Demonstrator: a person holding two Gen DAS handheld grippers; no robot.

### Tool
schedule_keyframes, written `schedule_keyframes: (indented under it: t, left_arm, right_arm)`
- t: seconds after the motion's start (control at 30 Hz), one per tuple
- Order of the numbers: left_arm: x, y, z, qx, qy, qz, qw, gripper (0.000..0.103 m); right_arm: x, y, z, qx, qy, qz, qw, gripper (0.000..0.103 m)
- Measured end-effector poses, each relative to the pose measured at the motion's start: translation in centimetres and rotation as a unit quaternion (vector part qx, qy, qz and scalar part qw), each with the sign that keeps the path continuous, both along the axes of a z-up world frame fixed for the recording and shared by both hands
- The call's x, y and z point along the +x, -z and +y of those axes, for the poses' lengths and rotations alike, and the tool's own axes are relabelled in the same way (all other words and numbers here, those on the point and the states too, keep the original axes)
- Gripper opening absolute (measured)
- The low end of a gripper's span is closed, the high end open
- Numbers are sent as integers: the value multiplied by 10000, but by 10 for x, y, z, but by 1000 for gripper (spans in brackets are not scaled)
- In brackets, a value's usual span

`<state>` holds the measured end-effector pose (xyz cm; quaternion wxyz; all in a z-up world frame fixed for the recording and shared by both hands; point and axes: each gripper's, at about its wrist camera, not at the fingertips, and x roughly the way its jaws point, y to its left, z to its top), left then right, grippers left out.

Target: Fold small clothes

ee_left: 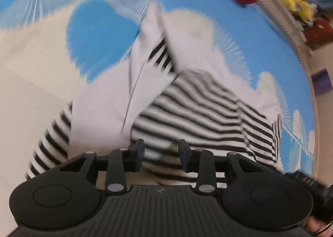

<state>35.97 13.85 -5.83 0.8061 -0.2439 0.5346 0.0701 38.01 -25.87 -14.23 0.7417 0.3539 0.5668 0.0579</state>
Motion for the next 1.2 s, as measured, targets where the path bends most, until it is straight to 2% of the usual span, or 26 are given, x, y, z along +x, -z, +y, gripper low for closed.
schedule_keyframes:
  t: [0.1, 0.17, 0.27, 0.37, 0.47, 0.53, 0.63, 0.73, 0.83, 0.9, 0.97, 1.0, 1.03, 1.1, 1.17, 1.2]
  left_arm:
    - [-10, -29, -9, 382, 284, -606, 9970, 39]
    - [-18, -46, -14, 637, 484, -974, 9920, 39]
    - [-33, -71, -19, 859, 793, -1471, 9822, 39]
    - [-57, -90, -24, 1087, 1068, -1973, 9684, 39]
    - [-97, -108, -18, 1096, 1013, -2022, 9679, 39]
    - [-120, -117, -14, 1012, 1009, -1951, 9703, 39]
    - [-166, -125, -12, 1037, 1101, -1913, 9698, 39]
    - [-211, -111, -18, 1123, 1420, -1839, 9661, 39]
    - [-232, -73, -18, 1207, 1346, -1636, 9698, 39]
    - [-226, -43, -17, 1394, 1198, -812, 9796, 38]
    - [-221, -26, -8, 1090, 867, -439, 9893, 39]
    - [-220, -21, -5, 989, 727, -348, 9918, 39]
    - [-219, -18, -3, 987, 627, -294, 9927, 40]
    - [-218, -16, -1, 1164, 552, -221, 9914, 47]
    - [-219, -13, 6, 1179, 410, -113, 9921, 63]
    - [-218, -8, 10, 1118, 354, -7, 9931, 64]
  right_arm:
    - [-8, -28, -13, -307, 142, -697, 9970, 43]
    - [-16, -42, -24, -412, 331, -965, 9939, 44]
    - [-27, -58, -36, -584, 422, -1261, 9894, 44]
    - [-46, -88, -44, -944, 365, -1807, 9783, 44]
    - [-75, -124, -50, -1500, 320, -2509, 9558, 44]
    - [-103, -144, -56, -1801, 410, -2666, 9460, 44]
    - [-143, -159, -72, -1497, 411, -2814, 9469, 44]
    - [-187, -152, -88, -1241, 188, -2935, 9477, 44]
    - [-214, -113, -94, -1390, 76, -2537, 9572, 44]
    - [-220, -82, -94, -1371, -54, -1995, 9703, 44]
    - [-216, -55, -95, -1067, -95, -1141, 9877, 45]
    - [-217, -48, -96, -877, -24, -938, 9917, 44]
    - [-217, -38, -97, -755, 8, -685, 9948, 44]
    - [-217, -25, -96, -918, -6, -256, 9955, 45]
    - [-220, -15, -98, -1173, 54, 149, 9930, 47]
    - [-222, -9, -98, -1214, 78, 289, 9922, 49]
